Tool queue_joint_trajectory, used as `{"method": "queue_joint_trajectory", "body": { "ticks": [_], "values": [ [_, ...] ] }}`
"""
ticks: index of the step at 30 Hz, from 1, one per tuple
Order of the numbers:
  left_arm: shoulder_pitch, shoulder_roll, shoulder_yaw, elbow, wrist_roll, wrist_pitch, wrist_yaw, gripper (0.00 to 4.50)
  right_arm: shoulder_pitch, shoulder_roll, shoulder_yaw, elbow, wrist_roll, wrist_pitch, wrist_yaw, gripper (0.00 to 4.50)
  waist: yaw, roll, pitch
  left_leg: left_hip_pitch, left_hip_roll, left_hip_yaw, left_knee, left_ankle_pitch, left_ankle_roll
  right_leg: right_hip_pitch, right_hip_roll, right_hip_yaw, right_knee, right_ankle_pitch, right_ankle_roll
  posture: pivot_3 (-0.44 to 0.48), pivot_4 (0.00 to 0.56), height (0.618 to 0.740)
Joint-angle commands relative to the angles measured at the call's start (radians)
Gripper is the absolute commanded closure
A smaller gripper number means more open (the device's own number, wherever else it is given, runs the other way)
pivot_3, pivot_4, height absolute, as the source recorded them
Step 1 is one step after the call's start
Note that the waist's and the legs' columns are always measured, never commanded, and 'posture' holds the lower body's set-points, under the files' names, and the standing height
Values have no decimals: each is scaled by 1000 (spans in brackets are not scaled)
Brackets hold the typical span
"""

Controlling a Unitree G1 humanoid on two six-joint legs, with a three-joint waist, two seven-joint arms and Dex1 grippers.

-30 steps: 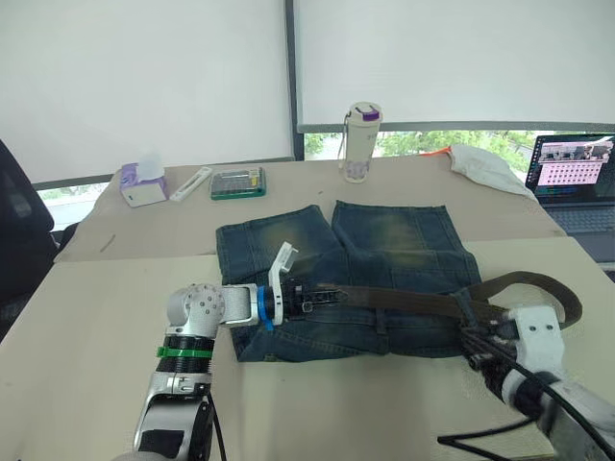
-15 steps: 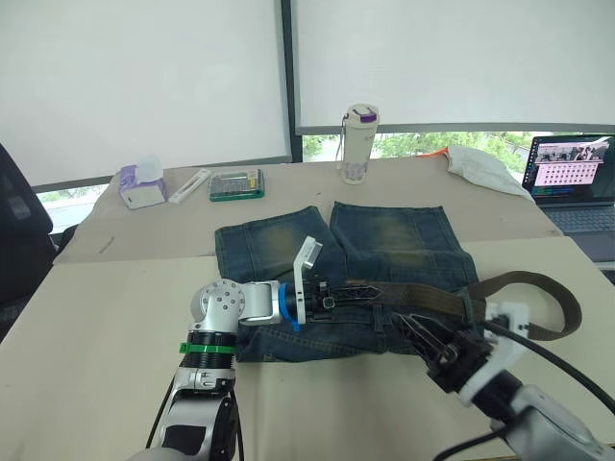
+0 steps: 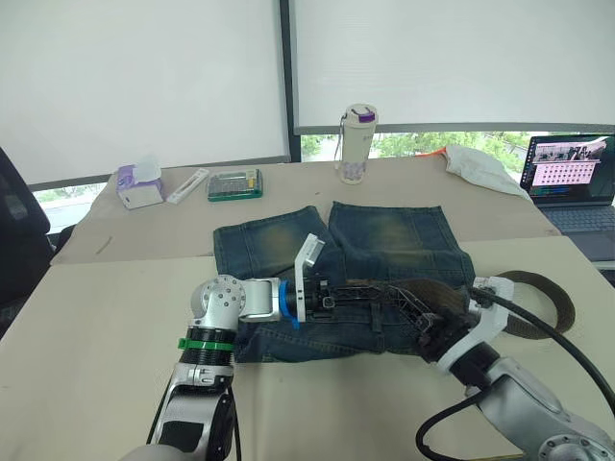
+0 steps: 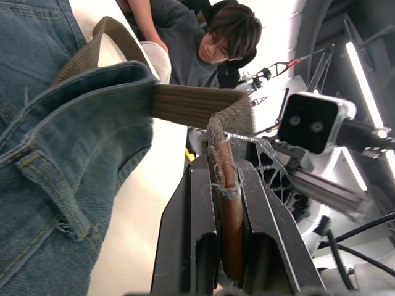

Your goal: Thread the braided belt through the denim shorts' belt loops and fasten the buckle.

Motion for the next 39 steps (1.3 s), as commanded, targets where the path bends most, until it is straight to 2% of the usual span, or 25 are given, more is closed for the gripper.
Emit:
{"method": "queue_joint_trajectory", "body": {
  "ticks": [1,4,6,7,8,12,14,22,30,39],
  "values": [
    [7,7,-40,-66,-6,-39,-43,4500,-16,-28,15,-7,14,-44,-7,4465,0,0,0,0,0,0,0,0,0,0,0,0,0,0,0,0,150,740],
    [18,28,-85,-99,48,-143,-65,4500,-18,-60,27,-4,14,-51,-10,4465,1,0,0,0,0,0,0,0,0,0,0,0,0,0,0,0,150,740],
    [36,68,-130,-143,96,-243,-127,3656,-18,-84,27,-1,10,-53,-15,4500,1,0,0,0,0,0,0,0,0,1,0,0,-1,0,0,0,150,740],
    [43,89,-148,-159,108,-268,-156,3517,-14,-95,23,2,7,-53,-14,4500,0,0,0,0,0,0,0,0,0,0,0,0,-1,0,0,0,150,740],
    [56,123,-180,-188,139,-326,-203,3124,-7,-114,15,10,-5,-49,-16,4500,0,0,0,0,0,0,0,0,0,0,0,0,-1,0,0,0,150,740],
    [158,324,-372,-275,419,-784,-441,1734,41,-202,-24,59,-35,-30,-10,4500,-1,1,-1,1,1,1,-2,0,0,0,0,1,-3,0,0,0,150,740],
    [185,356,-395,-262,455,-881,-497,1178,50,-221,-27,75,-33,-35,-5,4500,3,1,-1,1,1,2,-3,0,0,0,0,1,-3,0,-1,0,150,740],
    [239,381,-380,-193,513,-1013,-538,1178,19,-243,20,176,-87,-7,14,4500,6,0,0,0,1,2,-1,-1,2,1,0,0,-4,0,-1,0,150,740],
    [279,377,-377,-184,540,-1041,-536,1178,61,-270,-52,186,-76,-10,20,4500,5,0,0,0,1,2,-1,-2,3,2,0,0,-3,0,0,0,150,740],
    [287,379,-375,-171,556,-1055,-543,1178,-8,-245,44,228,-96,13,59,4500,-1,0,0,0,2,2,-1,-2,3,1,1,0,-3,0,-1,0,150,740]
  ]
}}
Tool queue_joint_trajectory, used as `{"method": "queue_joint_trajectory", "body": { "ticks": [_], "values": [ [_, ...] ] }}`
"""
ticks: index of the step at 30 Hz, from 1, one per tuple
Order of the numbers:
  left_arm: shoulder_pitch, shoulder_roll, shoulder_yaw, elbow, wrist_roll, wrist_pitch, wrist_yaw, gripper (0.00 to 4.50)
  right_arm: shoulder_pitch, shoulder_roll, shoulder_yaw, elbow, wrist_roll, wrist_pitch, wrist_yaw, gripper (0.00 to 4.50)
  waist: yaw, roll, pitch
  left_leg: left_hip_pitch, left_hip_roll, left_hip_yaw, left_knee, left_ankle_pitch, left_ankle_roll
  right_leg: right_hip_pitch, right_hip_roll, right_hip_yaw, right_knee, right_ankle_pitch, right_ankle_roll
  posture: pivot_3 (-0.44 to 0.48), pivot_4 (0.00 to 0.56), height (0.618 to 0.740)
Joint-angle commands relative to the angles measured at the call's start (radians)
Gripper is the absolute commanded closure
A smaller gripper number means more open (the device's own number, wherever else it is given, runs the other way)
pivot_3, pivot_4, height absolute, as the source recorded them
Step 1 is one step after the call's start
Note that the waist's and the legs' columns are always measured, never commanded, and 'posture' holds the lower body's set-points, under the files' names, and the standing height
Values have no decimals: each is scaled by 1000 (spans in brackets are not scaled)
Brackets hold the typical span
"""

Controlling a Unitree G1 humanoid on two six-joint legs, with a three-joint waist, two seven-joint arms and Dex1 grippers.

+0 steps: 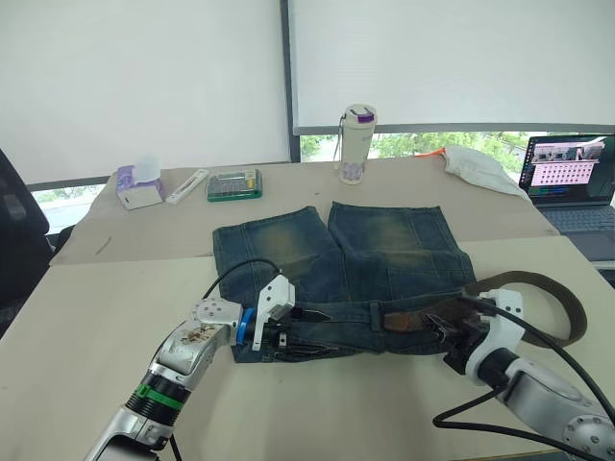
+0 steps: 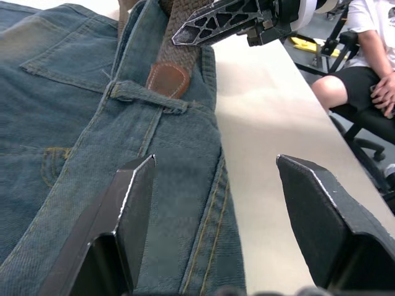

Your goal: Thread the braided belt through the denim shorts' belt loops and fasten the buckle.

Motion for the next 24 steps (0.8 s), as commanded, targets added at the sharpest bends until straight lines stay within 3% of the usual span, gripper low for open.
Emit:
{"method": "queue_joint_trajectory", "body": {
  "ticks": [1,8,16,24],
  "values": [
    [-2,-2,15,-22,-5,-2,3,1178,-52,35,47,4,5,6,27,4500,0,0,0,0,0,0,0,0,0,0,0,0,0,0,0,0,150,740],
    [-6,-6,12,-26,6,22,33,1178,-135,90,119,76,-57,16,56,4500,-4,0,0,0,0,0,0,0,0,-1,0,0,1,0,0,0,150,740],
    [-2,3,-12,-19,57,49,73,1178,-181,177,70,95,-1,-2,47,4500,-10,1,0,0,1,0,-1,0,0,-1,1,0,2,0,0,0,150,740],
    [-5,13,-20,-19,84,78,81,1178,-219,160,176,146,-178,36,72,4500,-13,1,-1,0,0,0,-1,0,0,-2,1,0,3,0,0,0,150,740]
  ]
}}
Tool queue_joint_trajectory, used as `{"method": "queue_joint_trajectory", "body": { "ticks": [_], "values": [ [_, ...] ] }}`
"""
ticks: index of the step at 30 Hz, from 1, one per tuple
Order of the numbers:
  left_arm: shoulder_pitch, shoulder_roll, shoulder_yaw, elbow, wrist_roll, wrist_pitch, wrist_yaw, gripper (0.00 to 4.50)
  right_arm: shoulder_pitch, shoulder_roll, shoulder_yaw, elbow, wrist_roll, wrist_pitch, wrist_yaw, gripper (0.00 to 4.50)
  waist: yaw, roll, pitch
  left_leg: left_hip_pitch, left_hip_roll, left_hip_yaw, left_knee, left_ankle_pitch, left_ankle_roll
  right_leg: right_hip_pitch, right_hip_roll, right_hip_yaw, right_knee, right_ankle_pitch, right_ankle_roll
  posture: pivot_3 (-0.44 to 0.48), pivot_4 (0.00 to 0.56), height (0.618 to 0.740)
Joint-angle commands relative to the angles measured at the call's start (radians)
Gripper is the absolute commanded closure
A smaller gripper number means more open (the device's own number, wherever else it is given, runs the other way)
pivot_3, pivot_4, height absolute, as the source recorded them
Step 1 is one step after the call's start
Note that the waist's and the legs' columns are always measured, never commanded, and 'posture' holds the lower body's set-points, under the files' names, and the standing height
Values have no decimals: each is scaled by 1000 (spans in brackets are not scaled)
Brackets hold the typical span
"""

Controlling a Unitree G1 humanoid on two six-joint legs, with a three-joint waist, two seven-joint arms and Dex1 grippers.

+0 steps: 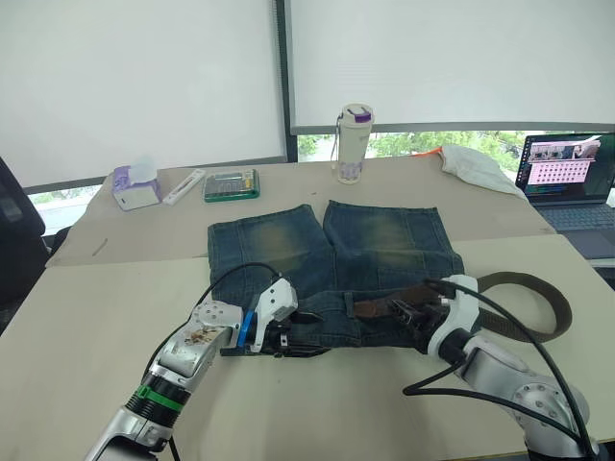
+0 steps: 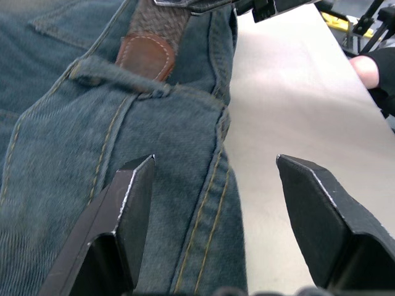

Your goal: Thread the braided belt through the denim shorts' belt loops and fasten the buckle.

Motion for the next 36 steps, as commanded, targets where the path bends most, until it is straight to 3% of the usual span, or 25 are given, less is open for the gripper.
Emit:
{"method": "queue_joint_trajectory", "body": {
  "ticks": [1,5,17,28,35,36],
  "values": [
    [-7,6,-5,-19,12,7,4,1178,-41,20,53,-6,-59,6,28,4500,-2,0,0,0,0,0,0,0,0,0,0,0,0,0,0,0,150,740],
    [-4,2,-6,-20,15,10,7,1178,-71,45,89,13,-132,3,38,4500,-9,0,0,0,0,0,0,0,0,0,0,0,1,0,0,0,150,740],
    [11,1,-1,-27,18,20,22,1178,-129,141,58,2,-114,45,66,4500,-11,0,-1,0,0,0,0,0,0,0,-1,0,2,0,0,0,150,740],
    [-71,-97,227,-17,-249,457,194,1178,-88,312,9,23,-7,15,99,4500,-13,1,-1,0,0,-1,0,0,0,-1,-1,0,3,0,0,0,150,740],
    [-115,-159,322,-13,-347,580,282,1178,-87,320,5,5,-6,27,102,4500,-16,1,-1,0,0,-1,0,1,-1,-1,0,0,3,0,0,0,150,740],
    [-118,-162,327,-14,-357,591,288,1415,-87,321,3,4,-4,26,103,4500,-15,1,-1,0,0,-1,0,1,-1,-1,0,0,3,0,0,0,150,740]
  ]
}}
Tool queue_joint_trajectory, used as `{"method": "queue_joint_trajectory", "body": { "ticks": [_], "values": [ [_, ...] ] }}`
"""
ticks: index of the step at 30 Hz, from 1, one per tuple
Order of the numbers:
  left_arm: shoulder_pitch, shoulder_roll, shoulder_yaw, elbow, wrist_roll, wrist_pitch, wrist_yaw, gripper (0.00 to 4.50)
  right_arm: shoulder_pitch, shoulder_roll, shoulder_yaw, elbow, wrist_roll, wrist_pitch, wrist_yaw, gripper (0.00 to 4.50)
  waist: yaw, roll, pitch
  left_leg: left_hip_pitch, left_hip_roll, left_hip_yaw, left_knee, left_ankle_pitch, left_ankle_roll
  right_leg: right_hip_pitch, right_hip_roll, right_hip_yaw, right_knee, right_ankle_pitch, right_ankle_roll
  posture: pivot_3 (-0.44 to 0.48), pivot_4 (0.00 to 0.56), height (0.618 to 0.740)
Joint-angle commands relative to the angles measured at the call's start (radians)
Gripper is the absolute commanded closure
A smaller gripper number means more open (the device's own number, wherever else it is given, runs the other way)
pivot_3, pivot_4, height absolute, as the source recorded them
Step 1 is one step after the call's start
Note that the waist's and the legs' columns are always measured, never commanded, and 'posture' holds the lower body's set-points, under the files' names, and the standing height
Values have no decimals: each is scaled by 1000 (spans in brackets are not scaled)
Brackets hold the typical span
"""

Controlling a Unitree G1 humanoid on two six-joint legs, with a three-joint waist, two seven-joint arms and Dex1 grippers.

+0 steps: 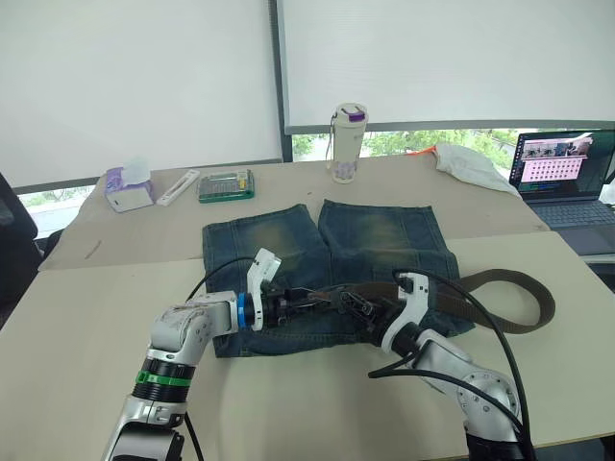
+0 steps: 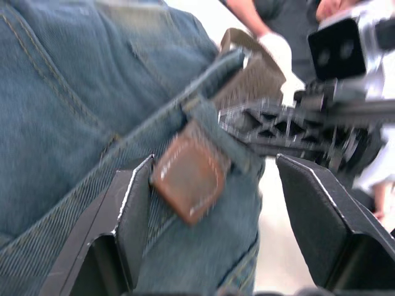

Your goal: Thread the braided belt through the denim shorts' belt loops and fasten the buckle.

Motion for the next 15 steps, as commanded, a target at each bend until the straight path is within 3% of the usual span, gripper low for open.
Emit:
{"method": "queue_joint_trajectory", "body": {
  "ticks": [1,9,12,15],
  "values": [
    [-31,-8,33,-17,-55,41,15,1744,-6,8,-7,-47,29,-16,16,4500,1,0,0,0,0,0,0,0,0,0,0,0,0,0,0,0,150,740],
    [-30,-17,2,-12,-59,56,22,4396,-2,11,-15,-90,61,-12,13,4500,2,0,0,0,0,0,0,0,0,0,0,0,0,0,0,0,150,740],
    [-27,-17,-13,-8,-49,51,19,4477,1,-24,-11,-123,25,-25,35,4500,2,0,0,0,0,0,0,0,0,0,0,0,0,0,0,0,150,740],
    [-40,-29,-11,6,-53,52,26,4500,42,-128,-3,-229,-42,-12,38,3459,5,0,0,0,-1,0,0,0,0,0,0,0,0,0,0,0,150,740]
  ]
}}
